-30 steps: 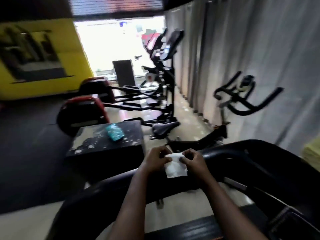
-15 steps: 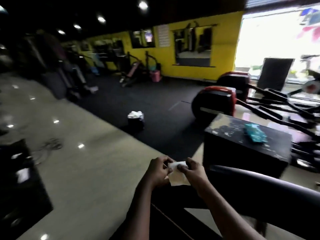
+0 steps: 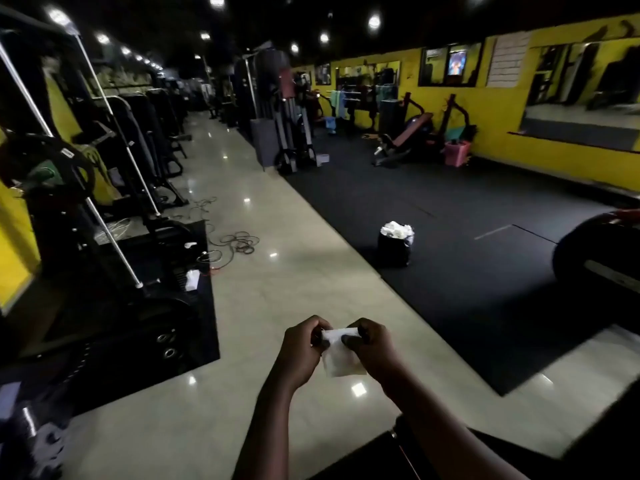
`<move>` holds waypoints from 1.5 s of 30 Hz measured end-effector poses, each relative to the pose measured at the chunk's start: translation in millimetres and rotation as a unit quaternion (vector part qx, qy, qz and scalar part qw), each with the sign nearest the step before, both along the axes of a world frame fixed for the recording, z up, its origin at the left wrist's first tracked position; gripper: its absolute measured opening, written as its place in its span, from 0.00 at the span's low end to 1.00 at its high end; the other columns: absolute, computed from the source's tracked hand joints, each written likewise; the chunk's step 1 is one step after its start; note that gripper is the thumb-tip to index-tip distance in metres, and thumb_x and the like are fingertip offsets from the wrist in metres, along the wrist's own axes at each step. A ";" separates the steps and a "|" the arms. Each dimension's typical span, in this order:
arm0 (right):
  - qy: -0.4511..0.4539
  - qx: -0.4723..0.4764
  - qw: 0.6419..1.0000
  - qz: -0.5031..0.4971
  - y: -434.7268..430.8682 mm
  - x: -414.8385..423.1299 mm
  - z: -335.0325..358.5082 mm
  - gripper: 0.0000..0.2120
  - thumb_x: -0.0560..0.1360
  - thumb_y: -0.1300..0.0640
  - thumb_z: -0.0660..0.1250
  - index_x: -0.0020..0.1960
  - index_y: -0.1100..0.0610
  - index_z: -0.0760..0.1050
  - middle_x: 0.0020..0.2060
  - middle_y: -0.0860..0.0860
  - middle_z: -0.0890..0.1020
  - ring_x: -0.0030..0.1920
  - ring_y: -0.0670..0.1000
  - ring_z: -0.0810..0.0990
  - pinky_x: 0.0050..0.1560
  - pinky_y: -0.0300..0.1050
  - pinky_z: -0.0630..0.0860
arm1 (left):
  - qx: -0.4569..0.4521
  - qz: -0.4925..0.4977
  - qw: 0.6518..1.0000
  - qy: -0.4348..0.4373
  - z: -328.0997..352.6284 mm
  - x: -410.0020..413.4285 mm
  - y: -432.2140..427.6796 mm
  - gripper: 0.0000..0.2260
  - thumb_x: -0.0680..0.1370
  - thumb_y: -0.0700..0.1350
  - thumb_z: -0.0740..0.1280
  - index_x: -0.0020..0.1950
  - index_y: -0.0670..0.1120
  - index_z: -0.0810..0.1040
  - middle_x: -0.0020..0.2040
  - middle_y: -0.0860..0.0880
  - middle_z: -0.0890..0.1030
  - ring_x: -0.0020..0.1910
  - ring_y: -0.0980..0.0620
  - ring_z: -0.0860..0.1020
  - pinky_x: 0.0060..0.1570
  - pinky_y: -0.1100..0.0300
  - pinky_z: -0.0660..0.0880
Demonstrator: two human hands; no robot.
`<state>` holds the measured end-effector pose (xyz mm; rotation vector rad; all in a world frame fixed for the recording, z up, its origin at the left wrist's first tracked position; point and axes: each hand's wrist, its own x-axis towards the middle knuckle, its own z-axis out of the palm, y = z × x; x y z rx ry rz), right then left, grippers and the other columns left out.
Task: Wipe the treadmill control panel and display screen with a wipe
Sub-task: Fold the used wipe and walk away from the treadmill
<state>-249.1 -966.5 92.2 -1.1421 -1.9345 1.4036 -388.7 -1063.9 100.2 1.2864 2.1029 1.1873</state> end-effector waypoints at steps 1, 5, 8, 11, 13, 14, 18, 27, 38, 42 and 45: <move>0.006 -0.001 1.000 0.011 19.3 -27.3 -6.0 0.04 0.70 0.56 0.71 0.37 0.52 0.77 0.33 0.51 0.81 0.37 0.50 0.79 0.38 0.46 0.74 | 0.004 0.010 1.000 -0.003 -5.1 -25.1 16.5 0.09 0.75 0.35 0.67 0.47 0.49 0.80 0.43 0.53 0.84 0.43 0.54 0.81 0.43 0.59 0.78; 0.014 -0.008 1.000 0.024 98.8 -117.5 -16.2 0.03 0.71 0.55 0.70 0.40 0.55 0.78 0.37 0.55 0.83 0.37 0.51 0.79 0.38 0.45 0.72 | 0.012 0.030 0.999 0.002 -11.0 -111.7 92.0 0.09 0.75 0.34 0.68 0.49 0.47 0.80 0.43 0.53 0.84 0.42 0.59 0.81 0.44 0.61 0.78; 0.012 -0.019 0.999 0.038 172.4 -196.8 -18.4 0.04 0.72 0.58 0.71 0.40 0.56 0.78 0.34 0.53 0.81 0.36 0.49 0.77 0.37 0.43 0.71 | 0.019 0.059 0.998 -0.002 -13.1 -183.6 162.0 0.09 0.75 0.33 0.68 0.49 0.47 0.80 0.43 0.53 0.83 0.42 0.60 0.80 0.44 0.62 0.78; 0.007 -0.008 0.998 0.066 234.5 -273.3 -8.1 0.03 0.73 0.58 0.71 0.41 0.56 0.78 0.34 0.49 0.80 0.36 0.48 0.77 0.37 0.42 0.71 | 0.038 0.093 0.995 0.002 -9.9 -250.4 215.7 0.09 0.75 0.33 0.68 0.49 0.46 0.80 0.42 0.55 0.83 0.42 0.61 0.80 0.43 0.65 0.77; 0.006 0.002 0.996 0.085 272.5 -325.1 -3.3 0.01 0.73 0.58 0.71 0.43 0.56 0.79 0.37 0.52 0.82 0.38 0.50 0.79 0.38 0.42 0.72 | 0.042 0.108 0.993 0.014 -7.6 -296.5 248.6 0.09 0.75 0.33 0.68 0.49 0.46 0.80 0.43 0.55 0.83 0.42 0.62 0.79 0.42 0.67 0.75; 0.006 0.007 0.996 0.091 289.8 -347.2 -0.6 0.01 0.73 0.58 0.71 0.44 0.56 0.80 0.38 0.53 0.83 0.38 0.50 0.79 0.39 0.42 0.72 | 0.044 0.112 0.993 0.017 -7.1 -319.3 265.0 0.09 0.75 0.33 0.68 0.49 0.46 0.80 0.43 0.55 0.83 0.43 0.62 0.79 0.42 0.68 0.75; 0.018 0.030 0.994 0.107 366.1 -443.0 -20.6 0.01 0.73 0.59 0.70 0.43 0.56 0.79 0.37 0.52 0.82 0.37 0.49 0.78 0.37 0.42 0.72 | 0.043 0.115 0.992 0.039 -26.4 -420.2 344.9 0.09 0.75 0.33 0.68 0.49 0.45 0.80 0.41 0.57 0.82 0.41 0.64 0.79 0.40 0.72 0.73; 0.045 0.083 0.991 0.090 562.2 -678.7 -245.3 0.02 0.72 0.59 0.69 0.41 0.57 0.77 0.34 0.56 0.79 0.35 0.49 0.76 0.36 0.44 0.71 | 0.074 0.135 0.985 0.075 -251.8 -649.2 544.0 0.05 0.76 0.37 0.68 0.49 0.46 0.79 0.41 0.54 0.81 0.40 0.60 0.79 0.36 0.72 0.72; 0.021 0.042 0.999 0.025 881.5 -831.8 -285.1 0.03 0.70 0.58 0.71 0.39 0.54 0.77 0.31 0.49 0.80 0.34 0.49 0.77 0.35 0.44 0.72 | 0.021 0.082 0.994 0.076 -273.6 -815.1 880.8 0.07 0.73 0.35 0.71 0.46 0.45 0.79 0.40 0.51 0.83 0.38 0.55 0.81 0.37 0.71 0.73; 0.038 0.019 0.998 -0.035 1008.7 -853.8 -290.9 0.01 0.72 0.60 0.71 0.43 0.56 0.79 0.30 0.45 0.77 0.32 0.46 0.74 0.31 0.38 0.69 | 0.013 0.046 0.995 0.087 -279.6 -846.0 1025.3 0.06 0.73 0.33 0.70 0.47 0.43 0.79 0.40 0.51 0.82 0.36 0.55 0.79 0.34 0.73 0.71; 0.026 0.006 0.997 -0.067 1095.0 -852.5 -287.5 0.02 0.73 0.61 0.70 0.45 0.58 0.79 0.32 0.46 0.77 0.33 0.44 0.74 0.30 0.34 0.67 | 0.007 0.005 0.997 0.082 -281.9 -856.8 1123.8 0.07 0.74 0.34 0.71 0.47 0.44 0.77 0.40 0.49 0.82 0.36 0.55 0.80 0.35 0.73 0.71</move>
